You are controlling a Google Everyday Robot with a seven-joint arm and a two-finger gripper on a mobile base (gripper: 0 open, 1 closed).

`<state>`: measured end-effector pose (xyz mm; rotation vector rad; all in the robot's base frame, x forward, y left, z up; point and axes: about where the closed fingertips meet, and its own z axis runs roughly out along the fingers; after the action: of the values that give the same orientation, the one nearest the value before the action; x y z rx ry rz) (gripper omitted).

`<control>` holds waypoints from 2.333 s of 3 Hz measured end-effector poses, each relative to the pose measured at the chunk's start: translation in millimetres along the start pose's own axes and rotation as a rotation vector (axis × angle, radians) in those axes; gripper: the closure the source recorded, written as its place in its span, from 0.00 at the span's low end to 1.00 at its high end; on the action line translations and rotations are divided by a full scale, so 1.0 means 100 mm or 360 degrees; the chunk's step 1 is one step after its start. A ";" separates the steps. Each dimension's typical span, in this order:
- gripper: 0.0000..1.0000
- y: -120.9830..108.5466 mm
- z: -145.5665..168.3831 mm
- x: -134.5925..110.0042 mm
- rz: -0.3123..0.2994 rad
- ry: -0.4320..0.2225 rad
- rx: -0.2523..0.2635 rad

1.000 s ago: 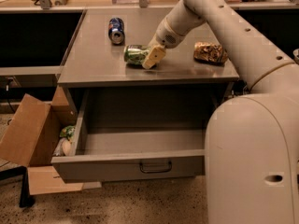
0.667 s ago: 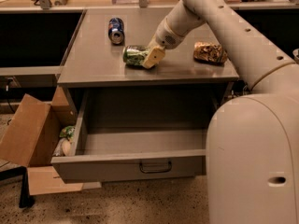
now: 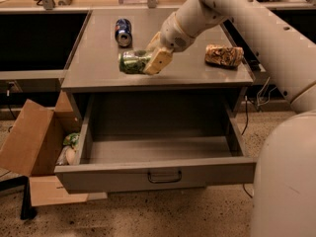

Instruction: Place green can into top drawer

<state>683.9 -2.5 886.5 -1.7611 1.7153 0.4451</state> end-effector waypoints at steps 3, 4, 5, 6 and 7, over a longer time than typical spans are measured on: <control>1.00 0.53 -0.11 0.19 -0.0211 0.0122 0.0142; 1.00 0.89 0.01 0.44 -0.0234 0.0199 0.0152; 1.00 1.18 0.23 0.71 -0.0225 0.0288 0.0078; 1.00 1.24 0.28 0.75 -0.0223 0.0299 0.0055; 1.00 1.27 0.35 0.78 -0.0207 0.0314 0.0040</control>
Offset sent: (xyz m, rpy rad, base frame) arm -0.0757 -0.0196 -0.0523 -0.1458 -0.1092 0.0994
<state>573.8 -33.3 785.0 -1.9386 1.7164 0.1974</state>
